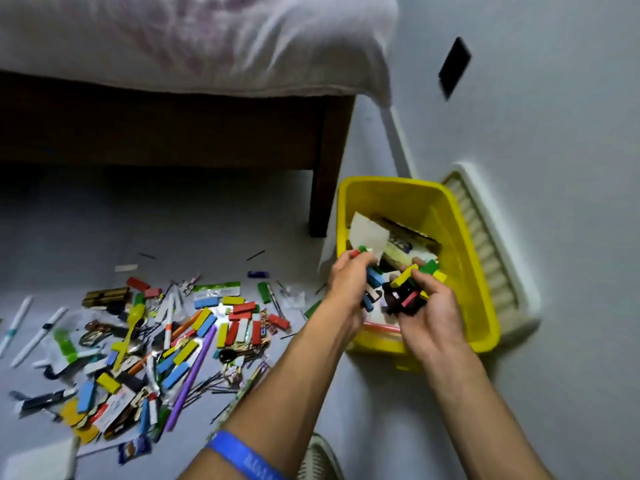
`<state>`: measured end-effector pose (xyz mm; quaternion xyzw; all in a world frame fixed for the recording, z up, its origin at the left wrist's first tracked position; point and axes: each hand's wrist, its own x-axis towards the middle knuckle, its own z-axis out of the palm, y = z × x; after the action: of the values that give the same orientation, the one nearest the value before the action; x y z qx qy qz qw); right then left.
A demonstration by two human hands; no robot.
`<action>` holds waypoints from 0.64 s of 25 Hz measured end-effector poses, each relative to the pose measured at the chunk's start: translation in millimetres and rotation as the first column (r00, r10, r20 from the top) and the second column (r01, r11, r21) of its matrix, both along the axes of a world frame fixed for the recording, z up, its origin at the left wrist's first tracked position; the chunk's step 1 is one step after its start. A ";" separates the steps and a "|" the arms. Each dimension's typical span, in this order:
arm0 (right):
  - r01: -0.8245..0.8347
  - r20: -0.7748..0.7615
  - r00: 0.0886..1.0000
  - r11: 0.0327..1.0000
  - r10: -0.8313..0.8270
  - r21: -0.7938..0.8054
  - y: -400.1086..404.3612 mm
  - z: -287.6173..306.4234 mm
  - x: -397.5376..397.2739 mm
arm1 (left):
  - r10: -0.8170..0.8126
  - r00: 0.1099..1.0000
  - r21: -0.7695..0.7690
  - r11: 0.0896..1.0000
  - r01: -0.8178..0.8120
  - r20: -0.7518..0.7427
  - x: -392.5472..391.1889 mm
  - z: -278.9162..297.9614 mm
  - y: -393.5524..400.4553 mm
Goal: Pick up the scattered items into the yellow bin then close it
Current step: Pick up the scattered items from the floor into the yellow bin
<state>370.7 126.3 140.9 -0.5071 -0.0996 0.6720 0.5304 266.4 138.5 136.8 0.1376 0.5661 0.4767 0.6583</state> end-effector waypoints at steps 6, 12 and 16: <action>-0.038 0.250 0.968 0.997 0.020 0.069 -1.0 -5.2 26.8 | 0.044 0.996 0.120 0.991 -0.053 0.073 8.1 -4.2 -7.5; -0.293 0.374 0.904 0.937 0.206 0.190 -28.9 -35.4 -63.8 | 0.258 0.935 0.021 0.965 -0.261 -0.244 -71.2 -42.7 -59.2; -0.516 0.672 0.625 0.856 0.397 -0.026 -49.3 -102.3 -110.1 | 0.202 0.886 -0.108 0.957 -0.269 -0.418 -111.2 -97.9 -88.8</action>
<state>260.6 77.0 38.5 -0.6203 -0.4612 0.5517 0.3133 155.1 49.7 38.9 0.1084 0.7388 0.4669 0.4737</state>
